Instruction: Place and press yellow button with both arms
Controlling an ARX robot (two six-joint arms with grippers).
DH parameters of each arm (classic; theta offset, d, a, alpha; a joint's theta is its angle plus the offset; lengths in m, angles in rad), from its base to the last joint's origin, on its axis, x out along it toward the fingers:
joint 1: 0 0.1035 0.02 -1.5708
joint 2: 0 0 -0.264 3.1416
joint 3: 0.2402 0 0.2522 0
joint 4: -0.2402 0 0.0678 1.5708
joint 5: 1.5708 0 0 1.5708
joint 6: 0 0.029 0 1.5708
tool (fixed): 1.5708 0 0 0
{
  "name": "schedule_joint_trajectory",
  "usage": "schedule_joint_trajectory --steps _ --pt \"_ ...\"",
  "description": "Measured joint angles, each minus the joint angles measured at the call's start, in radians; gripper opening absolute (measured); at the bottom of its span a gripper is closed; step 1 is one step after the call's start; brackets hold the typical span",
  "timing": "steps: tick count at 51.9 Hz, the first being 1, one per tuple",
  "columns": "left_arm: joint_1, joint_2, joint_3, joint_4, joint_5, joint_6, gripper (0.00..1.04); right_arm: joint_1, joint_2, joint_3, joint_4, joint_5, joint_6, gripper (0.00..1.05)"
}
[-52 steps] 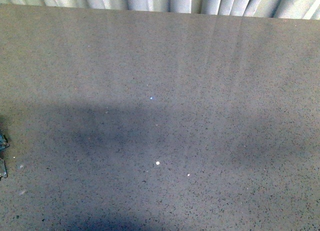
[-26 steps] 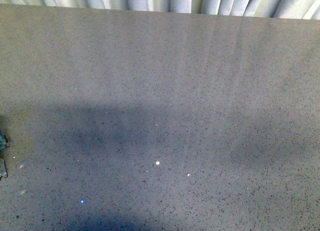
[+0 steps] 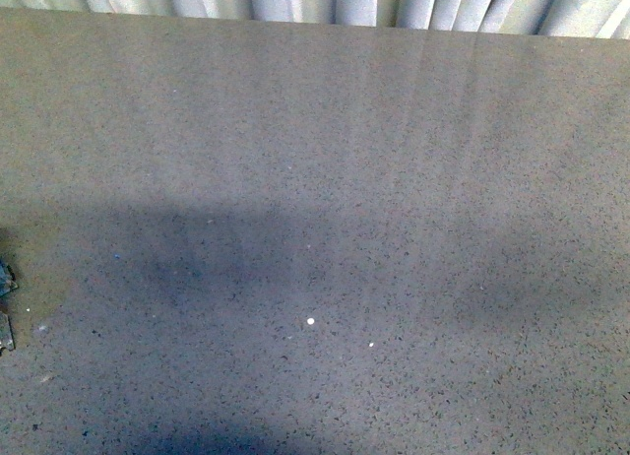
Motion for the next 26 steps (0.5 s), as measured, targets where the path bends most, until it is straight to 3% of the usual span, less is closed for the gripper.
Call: schedule_joint_trajectory --steps 26 --pt "-0.006 0.033 0.002 0.029 0.0 0.005 0.96 0.0 0.0 0.0 0.0 0.0 0.0 0.96"
